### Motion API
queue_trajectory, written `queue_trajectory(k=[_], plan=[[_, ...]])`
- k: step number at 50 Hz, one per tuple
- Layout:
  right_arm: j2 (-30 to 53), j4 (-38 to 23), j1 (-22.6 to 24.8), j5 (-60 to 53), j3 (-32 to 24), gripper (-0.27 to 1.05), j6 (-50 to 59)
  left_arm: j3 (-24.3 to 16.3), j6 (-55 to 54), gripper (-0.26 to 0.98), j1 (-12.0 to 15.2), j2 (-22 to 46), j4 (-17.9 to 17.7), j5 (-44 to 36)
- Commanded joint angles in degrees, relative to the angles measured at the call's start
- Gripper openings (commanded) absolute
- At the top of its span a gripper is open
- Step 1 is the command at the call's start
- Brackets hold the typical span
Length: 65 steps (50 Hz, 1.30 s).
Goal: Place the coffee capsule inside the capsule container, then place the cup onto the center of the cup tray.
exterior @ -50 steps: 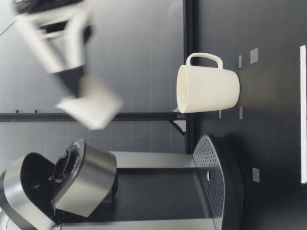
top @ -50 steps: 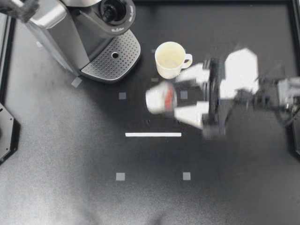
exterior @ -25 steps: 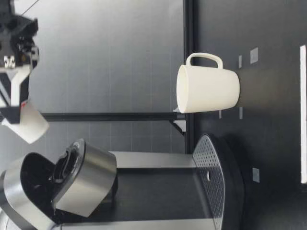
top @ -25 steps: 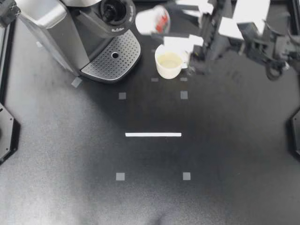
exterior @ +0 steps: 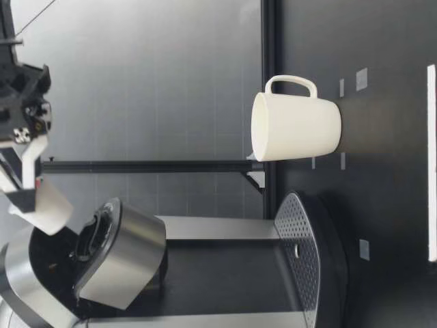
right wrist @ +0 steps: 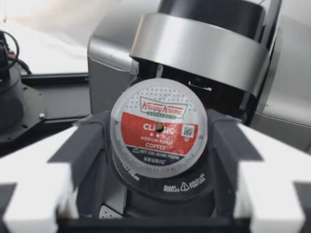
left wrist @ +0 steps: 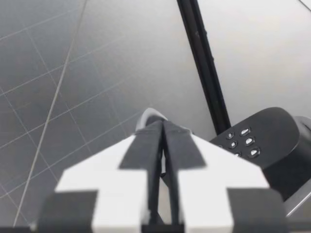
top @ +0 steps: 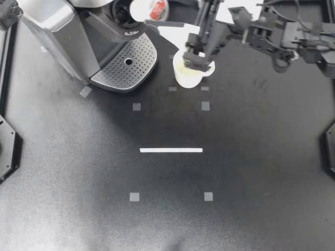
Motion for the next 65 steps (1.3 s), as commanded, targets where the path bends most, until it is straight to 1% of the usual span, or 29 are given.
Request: queue_trajectory(k=[1, 14, 60, 65], plan=[[-0.1, -0.1, -0.5, -0.1, -2.1, 0.52, -0.1, -0.8, 0.0, 0.10, 0.2, -0.1, 0.3, 0.0], [1.7, -0.1, -1.8, -0.1, -3.2, 0.52, -0.3, -0.9, 0.1, 0.10, 0.2, -0.1, 0.4, 0.0], [6.2, -1.2, -1.8, 0.1, -6.1, 0.53, -0.2, -0.8, 0.2, 0.10, 0.2, 0.0, 1.1, 0.1], [6.5, -1.2, -1.8, 0.1, -6.4, 0.55, -0.1, -0.8, 0.2, 0.10, 0.2, 0.0, 1.1, 0.1]])
